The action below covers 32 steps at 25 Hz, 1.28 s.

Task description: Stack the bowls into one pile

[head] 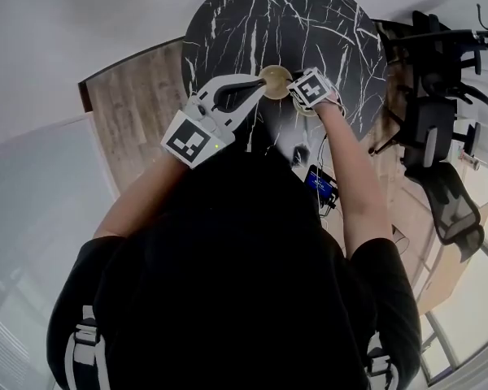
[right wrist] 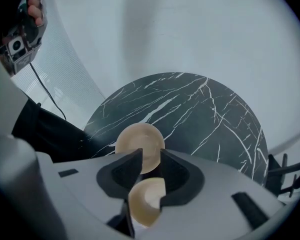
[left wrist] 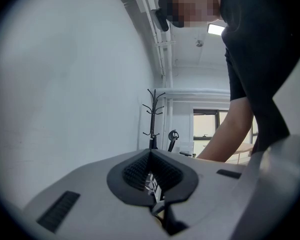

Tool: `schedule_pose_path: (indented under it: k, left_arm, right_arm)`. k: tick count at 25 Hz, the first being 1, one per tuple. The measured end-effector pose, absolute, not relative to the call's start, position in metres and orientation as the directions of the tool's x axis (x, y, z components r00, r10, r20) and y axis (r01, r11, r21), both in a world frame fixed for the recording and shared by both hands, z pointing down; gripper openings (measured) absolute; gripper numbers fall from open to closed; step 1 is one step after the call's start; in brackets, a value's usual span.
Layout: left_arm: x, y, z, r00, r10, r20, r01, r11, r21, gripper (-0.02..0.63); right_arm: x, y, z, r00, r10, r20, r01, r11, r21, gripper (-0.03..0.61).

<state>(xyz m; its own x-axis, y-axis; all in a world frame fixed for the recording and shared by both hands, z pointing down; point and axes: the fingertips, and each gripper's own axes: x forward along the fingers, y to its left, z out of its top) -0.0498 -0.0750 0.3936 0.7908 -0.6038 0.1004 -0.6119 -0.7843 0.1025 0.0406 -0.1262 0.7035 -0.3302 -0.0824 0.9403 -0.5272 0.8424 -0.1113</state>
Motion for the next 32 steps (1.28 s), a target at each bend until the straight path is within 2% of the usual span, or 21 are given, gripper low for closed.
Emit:
schedule_pose_path:
  k: [7,17,26,30,32]
  left_arm:
    - [-0.06,-0.08,0.4,0.786,-0.609,0.11,-0.618,-0.78,0.1,0.003]
    - [-0.075,-0.086,0.404,0.773,-0.621,0.129,-0.633,-0.767,0.107,0.003]
    - [-0.086,-0.09,0.411,0.767,-0.624,0.149,-0.641,-0.759,0.118,0.003]
    - [-0.086,-0.092,0.413,0.769,-0.621,0.152,-0.637,-0.762,0.114,0.003]
    - [-0.085,-0.092,0.413,0.772,-0.618,0.151,-0.634,-0.765,0.109,0.003]
  right_arm:
    - [0.038,-0.133,0.73,-0.319,-0.046,0.947,-0.554,0.819,-0.147,0.152]
    - [0.037,-0.146,0.764,-0.27,0.018,0.963,-0.561,0.81,-0.173,0.152]
    - [0.045,-0.151,0.78,-0.184,0.041,0.982,-0.56,0.816,-0.139,0.087]
    - [0.039,-0.149,0.781,-0.216,0.053,0.975,-0.579,0.797,-0.172,0.023]
    - [0.038,-0.148,0.78,-0.222,0.058,0.973,-0.584,0.791,-0.181,0.02]
